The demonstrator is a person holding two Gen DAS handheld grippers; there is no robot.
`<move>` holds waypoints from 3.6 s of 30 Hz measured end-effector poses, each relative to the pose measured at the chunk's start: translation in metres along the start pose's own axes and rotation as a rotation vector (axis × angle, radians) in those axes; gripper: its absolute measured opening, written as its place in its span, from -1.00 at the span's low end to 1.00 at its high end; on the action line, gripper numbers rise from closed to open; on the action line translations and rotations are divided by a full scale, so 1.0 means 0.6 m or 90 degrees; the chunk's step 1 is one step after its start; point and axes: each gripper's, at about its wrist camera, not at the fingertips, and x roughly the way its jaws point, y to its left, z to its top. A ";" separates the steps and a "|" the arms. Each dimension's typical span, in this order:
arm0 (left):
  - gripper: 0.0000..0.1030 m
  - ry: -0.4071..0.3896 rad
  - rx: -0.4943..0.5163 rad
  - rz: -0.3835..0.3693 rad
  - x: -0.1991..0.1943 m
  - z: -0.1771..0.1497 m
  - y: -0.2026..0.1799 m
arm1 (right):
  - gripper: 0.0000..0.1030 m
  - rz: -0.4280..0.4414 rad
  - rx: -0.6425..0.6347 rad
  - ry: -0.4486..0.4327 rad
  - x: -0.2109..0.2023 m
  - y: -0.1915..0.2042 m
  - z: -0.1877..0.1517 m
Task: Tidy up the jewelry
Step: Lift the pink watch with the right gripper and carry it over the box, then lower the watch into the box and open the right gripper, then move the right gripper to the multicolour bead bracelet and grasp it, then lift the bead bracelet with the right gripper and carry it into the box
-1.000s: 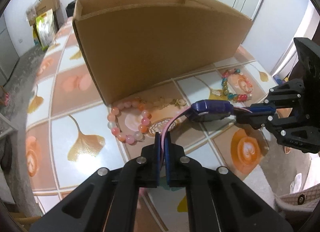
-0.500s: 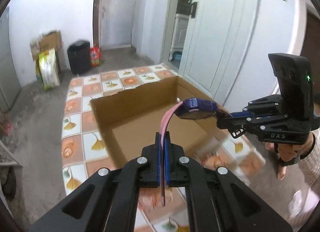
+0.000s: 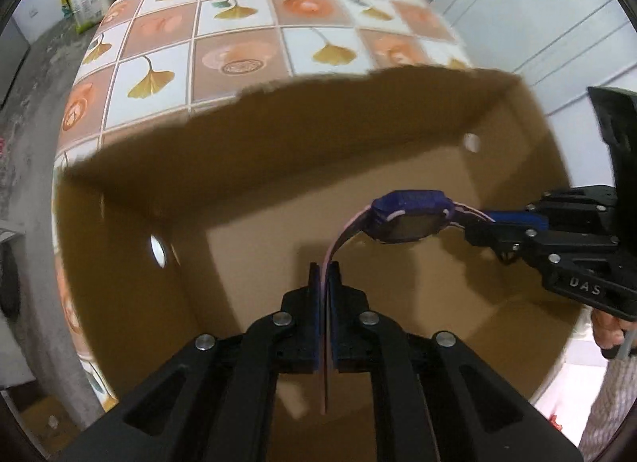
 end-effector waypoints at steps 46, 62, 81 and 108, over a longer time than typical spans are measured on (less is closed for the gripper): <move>0.72 -0.291 -0.108 -0.088 -0.100 -0.232 0.098 | 0.01 -0.090 0.130 -0.337 -0.126 -0.007 -0.273; 0.89 -0.436 0.028 -0.034 -0.135 -0.451 -0.020 | 0.87 -0.170 0.114 -0.394 -0.131 0.059 -0.472; 0.89 -0.304 0.197 0.055 0.048 -0.395 -0.186 | -0.84 -0.135 0.123 -0.243 0.022 0.030 -0.420; 0.88 -0.260 0.232 0.019 0.070 -0.358 -0.192 | -0.60 -0.119 0.117 -0.270 0.014 0.013 -0.432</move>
